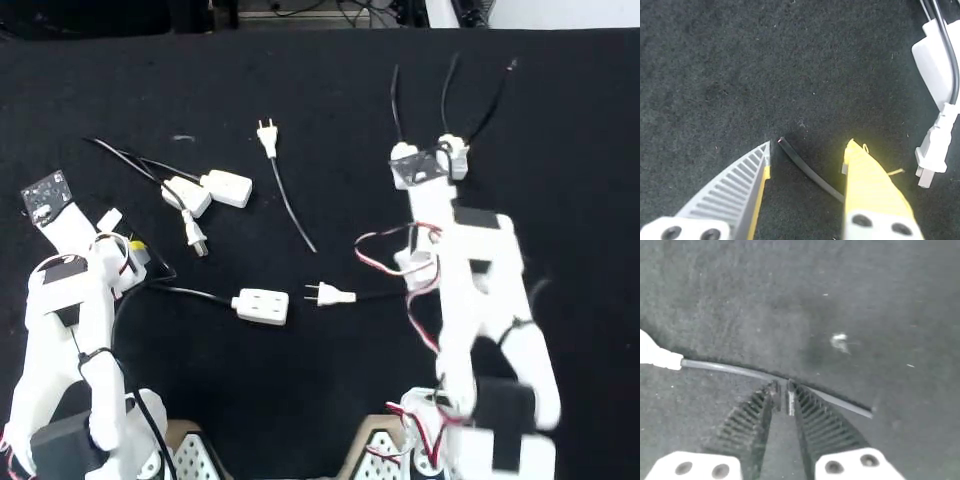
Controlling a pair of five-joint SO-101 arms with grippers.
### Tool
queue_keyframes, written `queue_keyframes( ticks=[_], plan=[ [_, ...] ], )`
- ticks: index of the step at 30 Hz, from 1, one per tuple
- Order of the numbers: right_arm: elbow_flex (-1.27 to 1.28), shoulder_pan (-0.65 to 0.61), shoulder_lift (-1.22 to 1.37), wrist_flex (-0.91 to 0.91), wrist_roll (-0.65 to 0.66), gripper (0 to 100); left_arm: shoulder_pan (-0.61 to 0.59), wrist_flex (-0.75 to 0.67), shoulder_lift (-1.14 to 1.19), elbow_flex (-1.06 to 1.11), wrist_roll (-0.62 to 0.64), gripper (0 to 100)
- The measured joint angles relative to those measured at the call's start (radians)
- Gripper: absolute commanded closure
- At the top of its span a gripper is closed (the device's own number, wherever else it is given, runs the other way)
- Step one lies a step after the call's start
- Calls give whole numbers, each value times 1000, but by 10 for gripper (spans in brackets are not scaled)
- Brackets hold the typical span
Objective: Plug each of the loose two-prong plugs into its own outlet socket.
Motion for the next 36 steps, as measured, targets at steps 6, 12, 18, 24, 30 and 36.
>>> queue_keyframes(
  ticks=[6,12,18,24,30,36],
  plan=[
    [28,-37,-117,14,-2,982,0,0,0,0,0,759],
    [83,-192,-157,91,107,844,0,0,0,0,0,759],
    [157,-342,-166,83,273,793,0,0,0,0,0,759],
    [230,-414,-166,-37,404,793,0,0,0,0,0,759],
    [272,-451,-166,-138,462,792,0,0,0,0,0,759],
    [272,-465,-166,-147,557,792,0,0,0,0,0,759]
  ],
)
